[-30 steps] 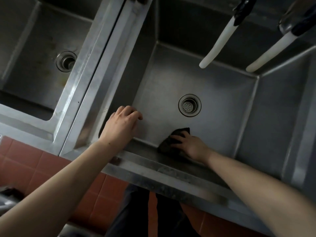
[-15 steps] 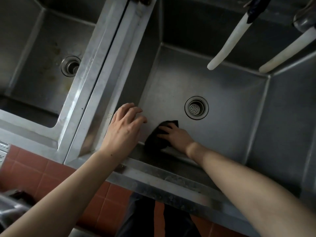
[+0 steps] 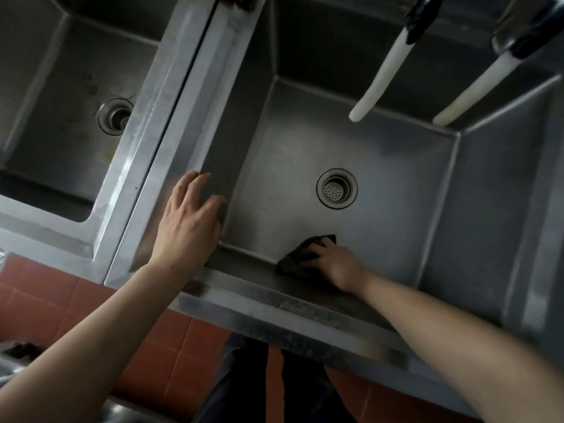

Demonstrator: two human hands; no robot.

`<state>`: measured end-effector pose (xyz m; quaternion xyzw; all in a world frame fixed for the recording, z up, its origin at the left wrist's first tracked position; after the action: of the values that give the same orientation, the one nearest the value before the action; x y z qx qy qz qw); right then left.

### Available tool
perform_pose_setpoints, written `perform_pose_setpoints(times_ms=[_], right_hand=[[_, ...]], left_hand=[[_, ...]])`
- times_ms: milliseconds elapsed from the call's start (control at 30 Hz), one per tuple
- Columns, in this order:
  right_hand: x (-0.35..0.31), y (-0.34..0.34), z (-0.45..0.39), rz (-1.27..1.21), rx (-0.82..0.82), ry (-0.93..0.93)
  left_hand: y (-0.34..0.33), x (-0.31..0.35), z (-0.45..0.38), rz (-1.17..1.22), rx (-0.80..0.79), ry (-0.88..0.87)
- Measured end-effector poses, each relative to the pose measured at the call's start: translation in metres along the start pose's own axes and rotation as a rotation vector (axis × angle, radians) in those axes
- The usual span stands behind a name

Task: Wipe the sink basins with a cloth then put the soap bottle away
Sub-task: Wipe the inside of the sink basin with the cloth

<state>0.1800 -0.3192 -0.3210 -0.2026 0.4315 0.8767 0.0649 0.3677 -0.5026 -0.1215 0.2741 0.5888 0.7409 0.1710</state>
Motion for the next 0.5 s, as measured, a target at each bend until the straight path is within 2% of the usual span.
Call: perform_pose_setpoints(times_ms=[167,267,333,400,500], right_hand=[[0.029,-0.001,0.042,-0.047,-0.063,-0.056],[0.044,0.005,0.056,0.001,0.015,-0.076],[0.052,-0.003,0.058,0.043,-0.002,-0.091],[0.05,-0.009,0.051,0.076,-0.027,-0.086],[0.029,0.004,0.028,0.035,0.036,-0.03]], left_hand=[[0.004,0.01,-0.002,0.017,-0.005,0.055],[0.006,0.013,-0.004,0.015,0.002,0.063],[0.007,0.013,-0.004,0.009,0.009,0.064],[0.007,0.011,-0.004,0.003,0.012,0.064],[0.005,0.008,-0.005,0.012,0.021,0.058]])
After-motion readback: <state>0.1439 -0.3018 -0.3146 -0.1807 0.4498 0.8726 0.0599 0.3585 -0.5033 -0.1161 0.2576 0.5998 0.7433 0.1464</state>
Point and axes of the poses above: each hand's wrist, its own z-axis away from the middle knuckle, its own y-axis out of the back of the hand, x = y × z, the point moved 8 cm from there along -z, towards the middle knuckle, and after that the axes turned 1 degree about x, right-handed, at the moved point
